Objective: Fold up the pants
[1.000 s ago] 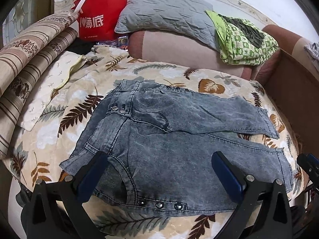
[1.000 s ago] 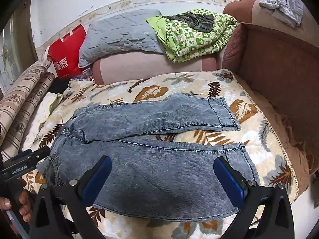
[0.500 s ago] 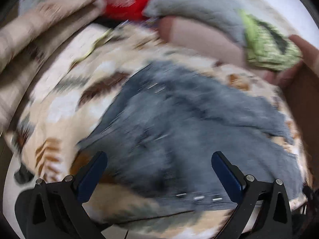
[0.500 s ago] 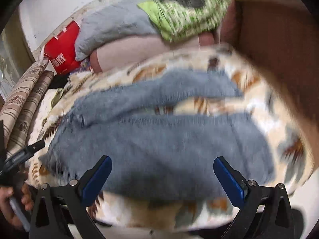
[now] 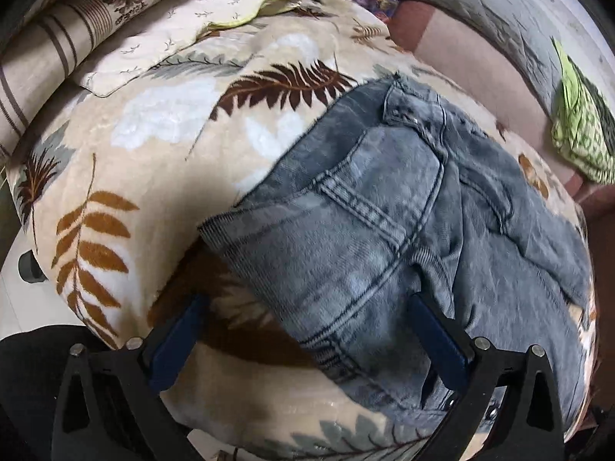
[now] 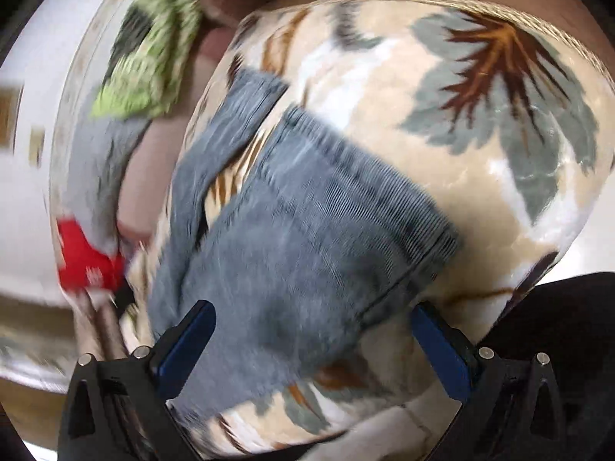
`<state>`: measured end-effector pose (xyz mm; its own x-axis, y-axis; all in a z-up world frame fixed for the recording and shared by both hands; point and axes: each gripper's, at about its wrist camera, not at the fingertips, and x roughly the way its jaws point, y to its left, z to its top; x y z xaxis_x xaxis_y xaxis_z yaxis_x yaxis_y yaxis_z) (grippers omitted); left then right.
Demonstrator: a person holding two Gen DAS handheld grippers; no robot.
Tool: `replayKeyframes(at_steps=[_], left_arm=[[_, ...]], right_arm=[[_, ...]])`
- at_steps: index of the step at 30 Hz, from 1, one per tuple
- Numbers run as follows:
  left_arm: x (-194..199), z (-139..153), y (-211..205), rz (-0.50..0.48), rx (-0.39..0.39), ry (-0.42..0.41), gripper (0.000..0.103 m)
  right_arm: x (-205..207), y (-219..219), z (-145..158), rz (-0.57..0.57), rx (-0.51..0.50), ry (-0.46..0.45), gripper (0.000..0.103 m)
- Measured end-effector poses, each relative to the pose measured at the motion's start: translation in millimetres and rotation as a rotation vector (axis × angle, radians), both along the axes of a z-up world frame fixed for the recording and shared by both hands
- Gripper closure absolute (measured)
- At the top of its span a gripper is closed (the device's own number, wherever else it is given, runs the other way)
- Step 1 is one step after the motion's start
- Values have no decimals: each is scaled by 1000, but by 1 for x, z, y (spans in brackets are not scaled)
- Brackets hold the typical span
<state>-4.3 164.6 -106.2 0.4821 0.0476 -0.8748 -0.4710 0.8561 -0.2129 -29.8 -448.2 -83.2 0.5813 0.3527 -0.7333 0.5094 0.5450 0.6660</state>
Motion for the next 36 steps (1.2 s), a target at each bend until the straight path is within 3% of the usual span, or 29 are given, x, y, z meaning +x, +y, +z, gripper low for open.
replayKeyframes(at_steps=[3, 5, 7, 8, 9, 11, 18, 19, 20, 21, 22, 23, 24, 27, 31, 34, 36], left_arm=[[6, 4, 5, 23, -2, -6, 22], [8, 7, 4, 15, -13, -14, 48], [11, 9, 3, -5, -30, -16, 64], [12, 9, 3, -3, -33, -18, 71], [13, 11, 3, -9, -39, -18, 75], [13, 18, 2, -20, -40, -26, 83], [-13, 54, -10, -6, 20, -134, 85], [-19, 49, -13, 1, 18, -122, 83], [-20, 44, -13, 6, 16, -105, 74], [-19, 33, -14, 4, 14, -67, 68], [-15, 20, -16, -11, 27, -6, 62], [-13, 11, -14, -12, 29, 39, 61], [-15, 10, -11, -10, 14, 34, 60], [-22, 32, -6, 13, 35, -12, 47], [-22, 77, -23, -9, 196, -100, 38], [-12, 90, -41, -65, 240, -145, 36], [-4, 89, -49, -114, 231, -151, 36]], right_arm=[[5, -11, 0, -47, 6, -1, 5], [7, -18, -3, -78, 19, 16, 12], [12, -18, 5, -66, -30, 35, 36], [15, -18, 7, -53, -59, 45, 75], [20, -18, 10, -30, -89, 54, 92], [26, -17, 17, 19, -136, 57, 92], [43, -1, 88, 126, -430, -71, 92], [41, 0, 92, 132, -471, -77, 92], [42, 0, 89, 139, -499, -61, 89], [44, -4, 74, 155, -515, -17, 81], [48, -9, 58, 162, -506, 31, 74], [50, -14, 38, 169, -496, 103, 52], [51, -18, 22, 174, -498, 182, 46], [35, -20, 39, 153, -543, 118, 36], [28, -20, 90, 100, -595, -16, 30], [49, -13, 105, 179, -481, -134, 27], [71, -10, 98, 255, -370, -171, 27]])
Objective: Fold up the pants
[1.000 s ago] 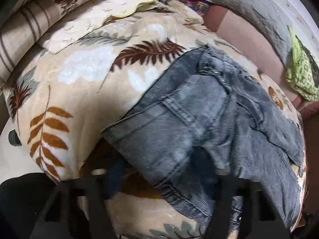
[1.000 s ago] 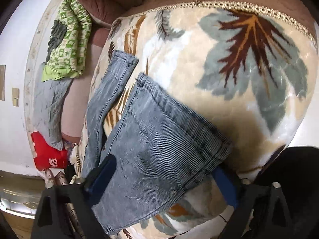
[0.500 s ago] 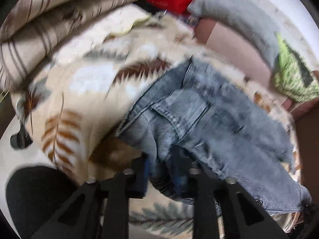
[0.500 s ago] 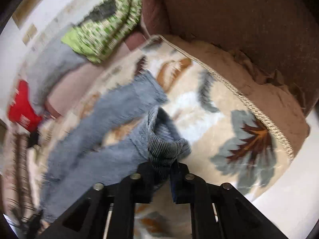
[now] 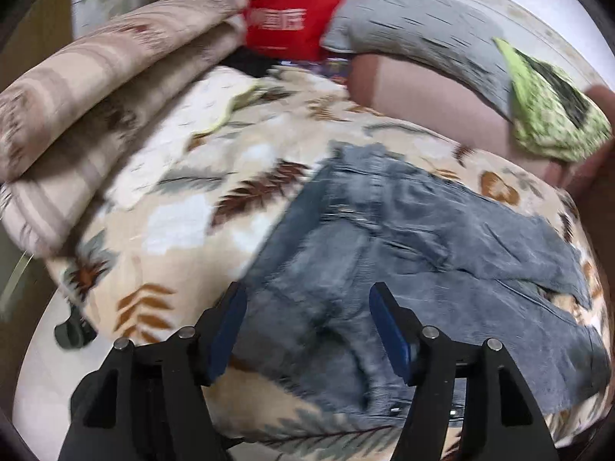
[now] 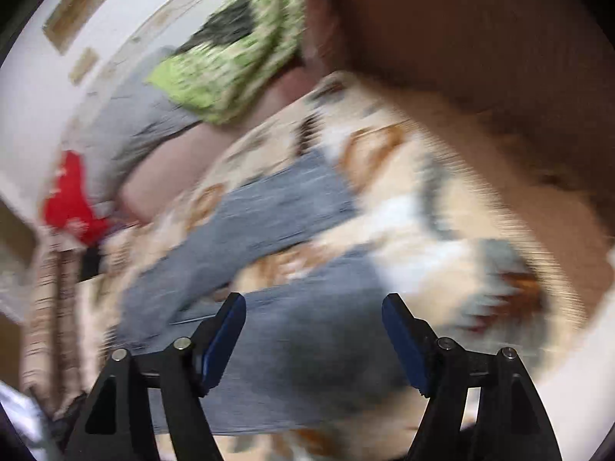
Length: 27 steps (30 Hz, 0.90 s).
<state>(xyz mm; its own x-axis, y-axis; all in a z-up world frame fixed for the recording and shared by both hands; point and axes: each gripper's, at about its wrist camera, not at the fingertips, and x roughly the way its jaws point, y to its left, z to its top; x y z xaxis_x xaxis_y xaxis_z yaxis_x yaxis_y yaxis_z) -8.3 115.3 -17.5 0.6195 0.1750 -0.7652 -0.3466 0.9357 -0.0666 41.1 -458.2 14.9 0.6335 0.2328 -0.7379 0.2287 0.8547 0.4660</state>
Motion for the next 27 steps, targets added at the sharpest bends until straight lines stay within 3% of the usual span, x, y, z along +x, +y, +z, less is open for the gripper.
replayKeyframes(at_steps=[2, 4, 5, 6, 8, 11, 13, 16, 18, 20, 22, 25, 26, 27], left_arm=[[9, -10, -11, -43, 3, 16, 29], [26, -41, -18, -76, 29, 118, 25], [34, -59, -20, -95, 41, 190, 25], [42, -84, -21, -115, 55, 286, 23], [35, -78, -22, -112, 83, 214, 20], [29, -56, -25, -107, 68, 139, 21], [30, -42, -31, -129, 89, 72, 20], [41, -52, -36, -153, 105, 109, 19], [53, -80, -35, -153, 127, 223, 19], [46, -84, -32, -148, 139, 173, 12], [44, -85, -26, -148, 120, 172, 12], [45, -89, -20, -126, 97, 163, 7], [43, -89, -21, -127, 99, 161, 6], [42, -89, -20, -129, 100, 156, 6]], right_arm=[[19, -7, -28, 26, 113, 66, 27], [23, -18, -64, -21, 112, 225, 27], [22, -24, -78, -34, 92, 268, 30], [14, -30, -82, -35, 114, 236, 30], [6, -32, -71, -43, 116, 211, 30], [9, -27, -43, -23, 37, 166, 29], [17, -22, -26, 23, 77, 100, 27], [45, -21, -31, 69, 134, 72, 20], [73, -28, -58, 43, 45, 159, 21], [88, -32, -82, -15, -64, 302, 22], [83, -30, -67, 21, -34, 218, 22], [85, -26, -54, 28, -159, 208, 23], [91, -27, -60, 35, -162, 235, 28], [97, -27, -68, 51, -151, 263, 45]])
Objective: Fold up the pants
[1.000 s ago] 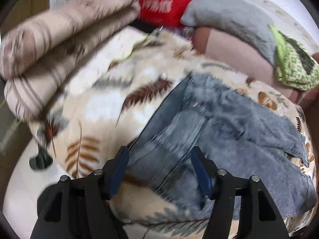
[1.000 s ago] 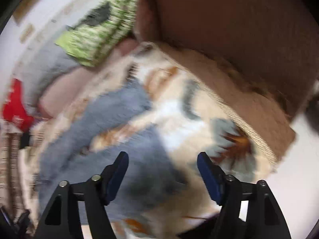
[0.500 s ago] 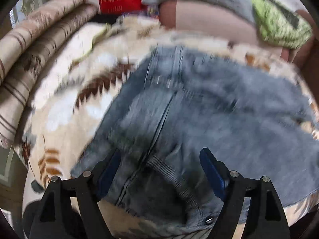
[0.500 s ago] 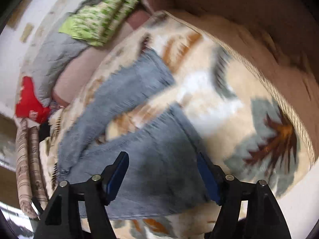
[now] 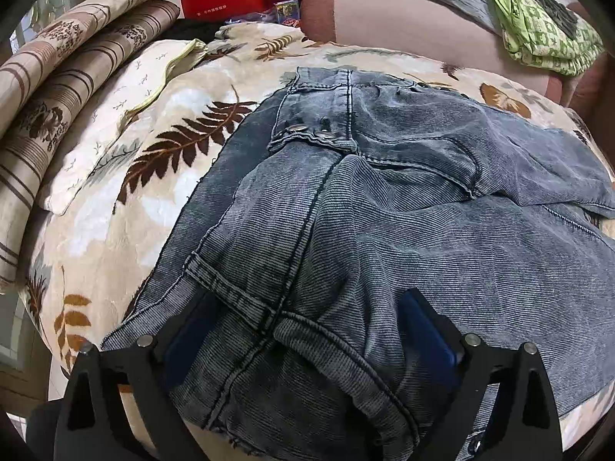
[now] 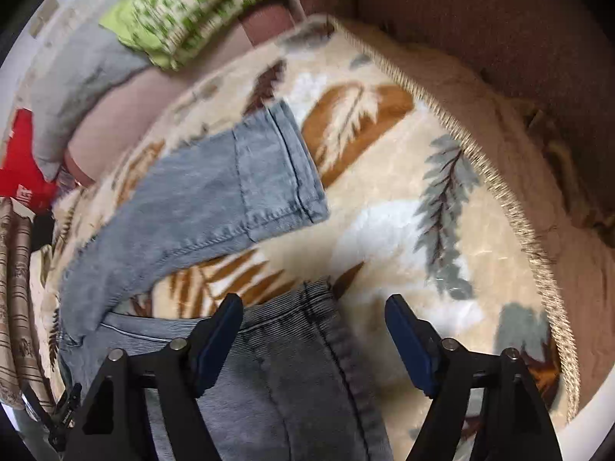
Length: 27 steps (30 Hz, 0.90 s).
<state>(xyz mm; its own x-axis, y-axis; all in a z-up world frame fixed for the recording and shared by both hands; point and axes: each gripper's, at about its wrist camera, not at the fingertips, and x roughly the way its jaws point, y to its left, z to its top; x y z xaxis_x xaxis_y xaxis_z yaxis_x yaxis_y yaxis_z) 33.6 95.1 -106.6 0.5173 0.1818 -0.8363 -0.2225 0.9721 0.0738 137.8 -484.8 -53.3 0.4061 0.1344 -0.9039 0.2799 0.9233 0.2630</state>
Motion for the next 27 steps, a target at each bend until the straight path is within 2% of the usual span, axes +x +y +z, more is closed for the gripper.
replayKeyframes(at_steps=[2, 3, 4, 5, 9, 10, 12, 13, 14, 15, 17, 19, 21, 22, 24, 25, 26, 27], left_arm=[[-1, -2, 1, -5, 0, -8, 5], [-2, 0, 1, -6, 0, -10, 5], [-4, 0, 3, -6, -3, -17, 4], [-6, 1, 0, -6, -4, -20, 4], [-2, -1, -1, -3, 2, -29, 3], [-2, -1, -1, 1, 2, -34, 2], [-3, -2, -2, 6, 7, -44, 2], [-4, -2, -2, 5, 10, -48, 2], [-5, -2, -2, 2, 10, -54, 2], [-5, -2, -1, 2, 8, -53, 2], [-5, -1, -1, 4, 7, -47, 2], [-4, 0, -1, 7, 9, -39, 2], [-3, 1, -2, 6, 11, -34, 2], [-2, 1, -1, 7, 8, -30, 2], [-1, 3, -1, 6, 0, -18, 2], [-1, 4, 0, 5, -4, -14, 2], [-1, 7, 0, 4, -12, -10, 2], [-1, 10, 0, -3, -26, -9, 2]], right_arm=[[9, 8, -15, 56, -12, 66, 65], [12, 14, -17, 86, -65, 75, 78], [15, 23, -13, 126, -112, 82, 87], [16, 29, -5, 150, -139, 75, 91], [21, 38, 22, 144, -234, -14, 91], [25, 39, 17, 139, -248, -6, 91], [30, 41, -20, 142, -270, 52, 82], [26, 37, -23, 135, -276, 6, 81], [19, 35, -17, 122, -279, -31, 74], [13, 32, -11, 94, -256, -32, 62], [-8, 26, 11, 45, -196, -75, 51], [-36, 24, 36, 27, -137, -138, 51], [-64, 29, 52, 49, 5, -195, 50], [-74, 33, 50, 64, 68, -200, 50], [-86, 37, 25, 92, 191, -134, 46], [-92, 33, 11, 87, 192, -77, 45], [-92, 28, -19, 67, 171, 33, 47], [-93, 22, -34, 52, 195, 55, 52]])
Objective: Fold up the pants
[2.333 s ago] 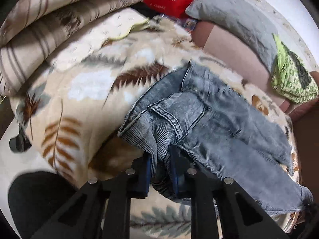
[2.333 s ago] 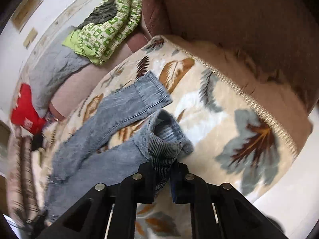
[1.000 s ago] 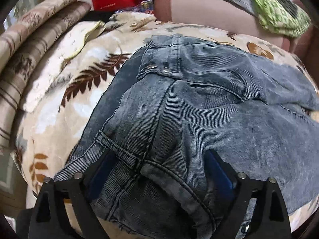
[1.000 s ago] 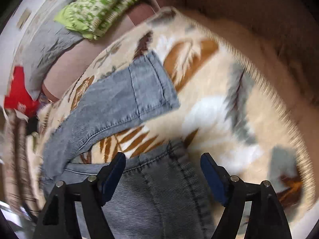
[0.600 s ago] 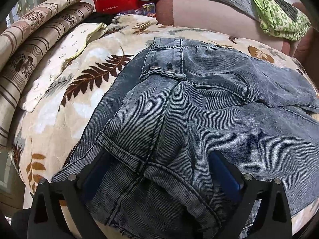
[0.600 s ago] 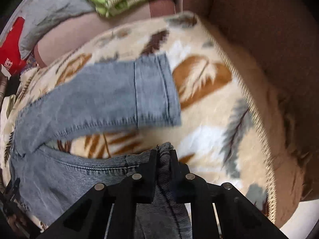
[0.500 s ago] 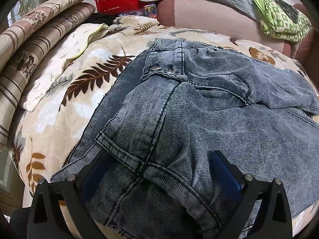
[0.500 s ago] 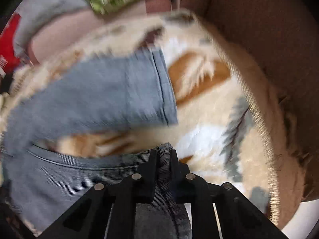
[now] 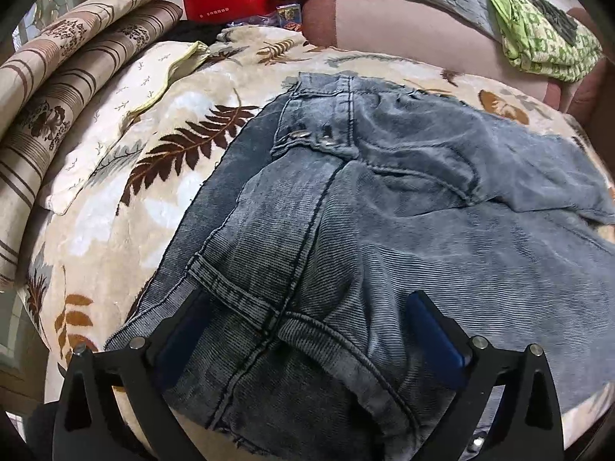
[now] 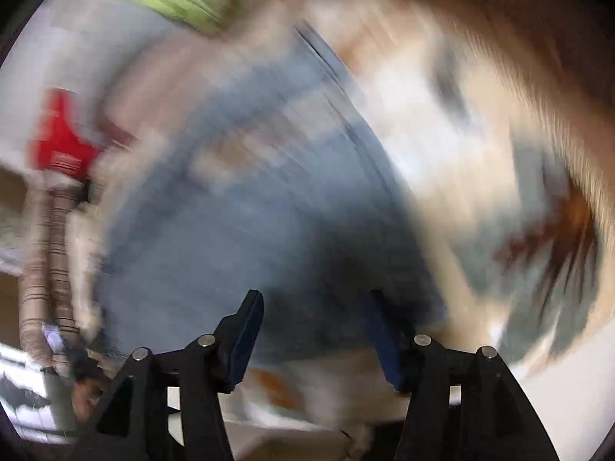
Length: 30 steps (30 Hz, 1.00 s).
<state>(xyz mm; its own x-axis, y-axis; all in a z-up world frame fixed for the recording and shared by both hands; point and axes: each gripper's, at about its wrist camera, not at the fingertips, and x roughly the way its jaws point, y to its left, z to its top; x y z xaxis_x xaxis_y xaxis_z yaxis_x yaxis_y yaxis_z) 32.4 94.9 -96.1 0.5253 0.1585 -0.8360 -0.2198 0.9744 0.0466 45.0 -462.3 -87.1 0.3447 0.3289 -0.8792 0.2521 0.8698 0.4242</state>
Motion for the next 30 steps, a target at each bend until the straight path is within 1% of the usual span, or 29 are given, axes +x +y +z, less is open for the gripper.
replayKeyframes(at_steps=[1, 2, 3, 5, 7, 8, 11, 12, 13, 15, 16, 18, 20, 21, 22, 24, 25, 26, 27, 28, 29, 30], left_arm=[[-1, 6, 1, -9, -13, -6, 2], [-1, 12, 3, -11, -23, -20, 2], [-1, 21, 8, -9, -46, -41, 2], [4, 31, 19, 6, -84, -56, 2], [14, 42, 38, 45, -131, -87, 2], [21, 44, 48, 63, -149, -88, 2], [51, 45, 81, 139, -209, -78, 2], [65, 40, 91, 154, -255, -61, 2], [80, 35, 99, 166, -301, -34, 2], [98, 26, 102, 155, -361, 0, 2], [111, 19, 102, 151, -388, 34, 5], [120, 12, 97, 144, -393, 62, 18], [131, 2, 90, 108, -386, 112, 62], [133, 0, 89, 99, -396, 118, 66], [134, -1, 86, 93, -394, 110, 67], [136, -1, 82, 87, -369, 107, 68], [136, -1, 81, 89, -365, 105, 68], [137, -1, 81, 92, -361, 104, 69], [139, -1, 80, 94, -354, 104, 69], [139, -1, 78, 91, -341, 106, 70], [140, 0, 76, 86, -323, 106, 72], [142, 1, 76, 84, -314, 108, 73]], right_arm=[[-2, -4, 6, -32, 16, -33, 52], [0, -4, 15, -38, 24, -30, 49], [3, -1, 33, -28, 2, -75, 45], [8, 4, 54, -6, -49, -138, 40], [21, 8, 67, 12, -76, -174, 40], [20, 9, 76, 7, -92, -181, 40], [49, 2, 77, -12, -126, -176, 40], [58, 1, 78, -19, -142, -173, 40], [69, -3, 78, -27, -157, -162, 40], [89, -8, 72, -34, -160, -143, 40], [103, -11, 66, -33, -149, -133, 40], [121, -15, 58, -37, -147, -123, 40], [137, -20, 52, -59, -143, -104, 40], [145, -23, 49, -64, -139, -103, 40], [148, -25, 49, -65, -138, -105, 40], [157, -27, 45, -71, -147, -111, 40], [163, -27, 40, -71, -167, -99, 40], [168, -26, 32, -64, -180, -72, 40], [176, -24, 17, -44, -179, -11, 40], [179, -22, 8, -29, -185, 23, 41], [181, -18, 7, -15, -227, 24, 52], [182, -14, 11, -3, -279, 23, 73]])
